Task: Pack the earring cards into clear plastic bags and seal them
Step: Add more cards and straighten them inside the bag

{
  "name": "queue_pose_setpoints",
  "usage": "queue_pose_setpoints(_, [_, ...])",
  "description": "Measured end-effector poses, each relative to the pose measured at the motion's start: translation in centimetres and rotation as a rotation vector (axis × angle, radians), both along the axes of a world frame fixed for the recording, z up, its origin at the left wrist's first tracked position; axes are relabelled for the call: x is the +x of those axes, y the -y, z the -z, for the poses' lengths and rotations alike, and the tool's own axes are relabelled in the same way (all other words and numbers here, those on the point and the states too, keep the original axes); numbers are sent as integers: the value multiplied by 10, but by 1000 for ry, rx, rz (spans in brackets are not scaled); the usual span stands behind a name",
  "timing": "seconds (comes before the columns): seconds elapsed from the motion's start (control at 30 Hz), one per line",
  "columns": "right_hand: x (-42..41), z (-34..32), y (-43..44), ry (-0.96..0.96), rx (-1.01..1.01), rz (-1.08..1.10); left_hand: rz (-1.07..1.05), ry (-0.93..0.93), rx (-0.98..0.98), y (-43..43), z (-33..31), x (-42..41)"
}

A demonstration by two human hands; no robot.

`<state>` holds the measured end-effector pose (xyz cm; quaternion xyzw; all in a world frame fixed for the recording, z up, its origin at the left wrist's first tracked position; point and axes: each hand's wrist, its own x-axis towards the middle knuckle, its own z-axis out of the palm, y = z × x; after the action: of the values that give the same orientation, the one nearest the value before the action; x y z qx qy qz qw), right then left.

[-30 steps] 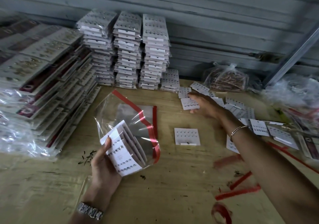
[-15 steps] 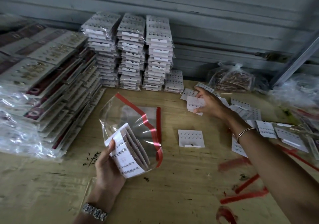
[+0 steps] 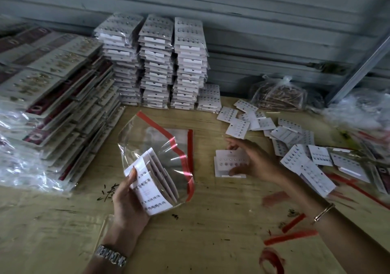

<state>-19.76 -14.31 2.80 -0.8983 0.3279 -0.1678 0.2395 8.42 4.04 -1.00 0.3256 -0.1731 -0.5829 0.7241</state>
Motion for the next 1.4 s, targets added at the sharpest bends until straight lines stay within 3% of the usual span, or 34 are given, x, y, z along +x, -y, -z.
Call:
queue_pose_setpoints(0.7, [-6,22,-2,-29,74,36,22,-2,-13,0,-1,0])
queue_pose_setpoints(0.8, [-2,20,8,59,-19,137,23,-10,-7,0,0,0])
queue_pose_setpoints(0.87, [0,21,21,62,-183,289,18,-13,-3,0,0,-1])
queue_pose_setpoints(1.0, [6,20,42,-182,-334,463,-11,-16,11,0,0,-1])
queue_pose_setpoints(1.2, [13,15,59,-366,-422,422,-27,-18,13,0,0,0])
queue_pose_setpoints(1.4, [15,7,55,-268,-549,404,-13,-21,-2,-1,1,1])
